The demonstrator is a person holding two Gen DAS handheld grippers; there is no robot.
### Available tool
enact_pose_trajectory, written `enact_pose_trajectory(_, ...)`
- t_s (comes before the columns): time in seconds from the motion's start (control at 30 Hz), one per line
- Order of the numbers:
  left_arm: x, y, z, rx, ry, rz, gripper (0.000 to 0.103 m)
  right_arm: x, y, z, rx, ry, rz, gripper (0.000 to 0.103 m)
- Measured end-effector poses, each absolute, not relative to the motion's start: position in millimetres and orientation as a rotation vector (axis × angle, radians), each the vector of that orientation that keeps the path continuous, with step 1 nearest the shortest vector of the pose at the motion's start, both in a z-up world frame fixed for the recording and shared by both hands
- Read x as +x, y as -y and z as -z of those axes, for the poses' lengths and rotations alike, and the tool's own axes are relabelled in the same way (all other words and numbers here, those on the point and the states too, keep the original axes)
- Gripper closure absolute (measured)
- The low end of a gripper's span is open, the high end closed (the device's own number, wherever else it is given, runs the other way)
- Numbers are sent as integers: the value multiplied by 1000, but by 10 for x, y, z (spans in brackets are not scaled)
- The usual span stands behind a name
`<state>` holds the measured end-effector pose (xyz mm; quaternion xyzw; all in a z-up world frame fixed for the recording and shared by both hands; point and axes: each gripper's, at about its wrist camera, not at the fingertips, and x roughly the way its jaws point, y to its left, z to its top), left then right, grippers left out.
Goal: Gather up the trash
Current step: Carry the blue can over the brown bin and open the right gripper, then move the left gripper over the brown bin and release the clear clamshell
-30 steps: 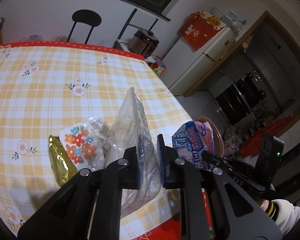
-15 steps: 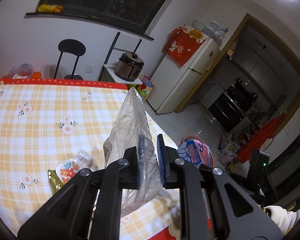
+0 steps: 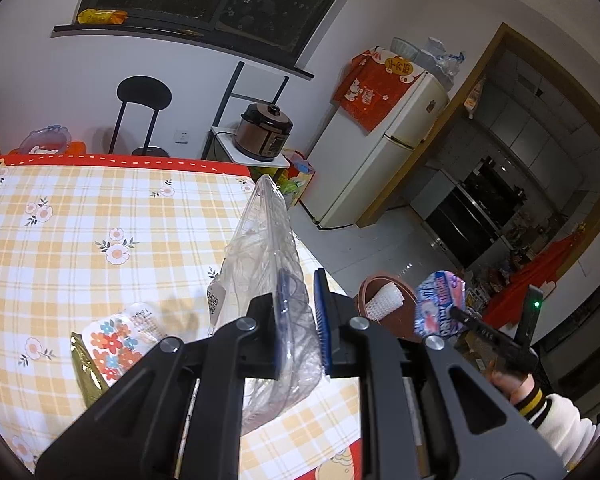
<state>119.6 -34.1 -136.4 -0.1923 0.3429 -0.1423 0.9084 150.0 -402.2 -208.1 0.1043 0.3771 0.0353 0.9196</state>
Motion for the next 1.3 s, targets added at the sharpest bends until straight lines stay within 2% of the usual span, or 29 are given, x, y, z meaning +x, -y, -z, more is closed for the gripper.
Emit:
enact_pose_trajectory(0.27,1220,505,1422,-409,-715,230,87,1928,4565,2251,175,-814,-29,98)
enact_pose_trajectory(0.57,1223,627,1460,-414,-719,176,87,2363,4673,2377,118,-854,-23,97)
enact_pose_trajectory(0.63,1233,664,1470,-413,-721,176,87,2402,4693,2359,117,-848,-11,92)
enact_pose_trajectory(0.7,1247,699,1466,-410,-723,180,87,2404,4710,2328,113,-836,0,75)
enact_pose_trajectory(0.8,1296,761,1470,-403,-727,197,87,2366,4748,2266,121,-821,7,69)
enact_pose_trajectory(0.9,1359,859,1466,-388,-733,227,87,2292,4796,2186,142,-799,18,47)
enact_pose_trajectory(0.93,1385,902,1463,-382,-735,240,87,2262,4805,2158,149,-791,20,43)
enact_pose_trajectory(1.0,1428,979,1460,-372,-739,263,87,2183,4842,2104,168,-775,25,26)
enact_pose_trajectory(1.1,1514,1128,1465,-355,-748,307,87,2047,4869,2044,200,-763,26,9)
enact_pose_trajectory(1.17,1579,1251,1468,-345,-755,342,87,1978,4894,2022,211,-764,22,5)
enact_pose_trajectory(1.3,1719,1522,1492,-328,-767,412,87,1816,4924,1963,224,-759,26,5)
